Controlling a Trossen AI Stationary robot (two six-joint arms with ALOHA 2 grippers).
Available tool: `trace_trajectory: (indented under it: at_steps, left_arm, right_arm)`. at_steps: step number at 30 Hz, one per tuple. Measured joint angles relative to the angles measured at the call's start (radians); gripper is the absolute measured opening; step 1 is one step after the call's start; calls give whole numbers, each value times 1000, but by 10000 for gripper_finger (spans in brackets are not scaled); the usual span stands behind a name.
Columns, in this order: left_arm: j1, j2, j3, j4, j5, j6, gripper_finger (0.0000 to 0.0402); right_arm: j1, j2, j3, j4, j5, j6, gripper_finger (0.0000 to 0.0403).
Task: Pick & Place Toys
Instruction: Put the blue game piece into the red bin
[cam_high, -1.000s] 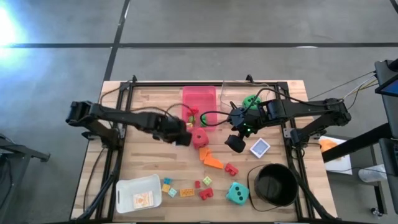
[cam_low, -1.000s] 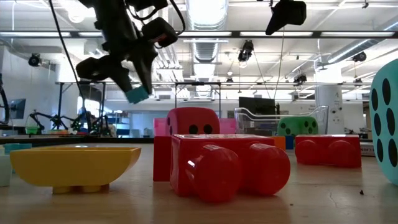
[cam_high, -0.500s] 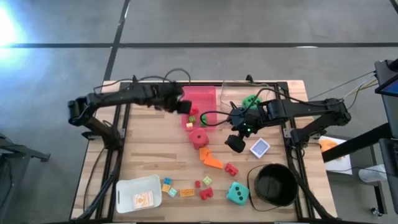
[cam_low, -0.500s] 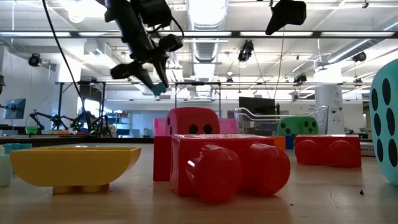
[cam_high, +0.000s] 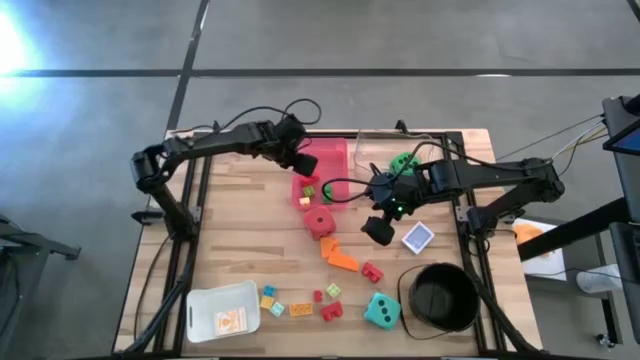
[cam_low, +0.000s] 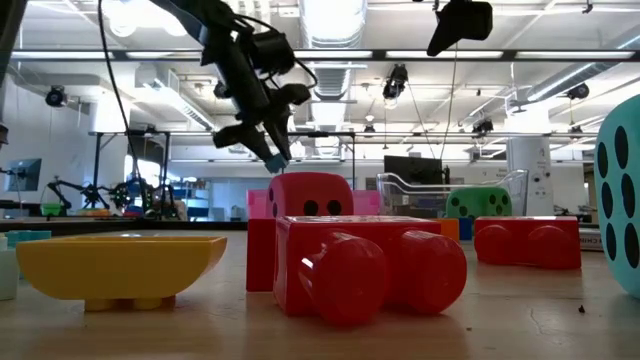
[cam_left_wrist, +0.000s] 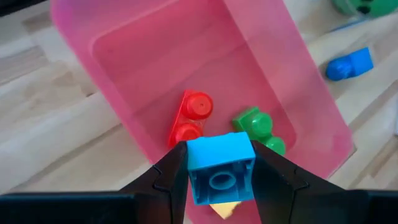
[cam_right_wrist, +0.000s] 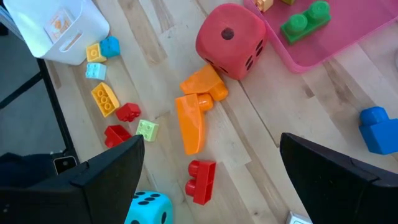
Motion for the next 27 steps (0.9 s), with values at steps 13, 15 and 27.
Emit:
trace_trajectory:
  at_steps: [13,15,27]
  left_arm:
    - [12,127,115,10,23,116,135]
    - [12,133,132,8,25,125,135]
    - [18,143,143,-9,26,128,135]
  right_arm:
    - [-73,-93,0,88,122,34,367]
    - [-86,-140,0,64,171,32,367]
    - [-87,-293,-105,-16,229,268,367]
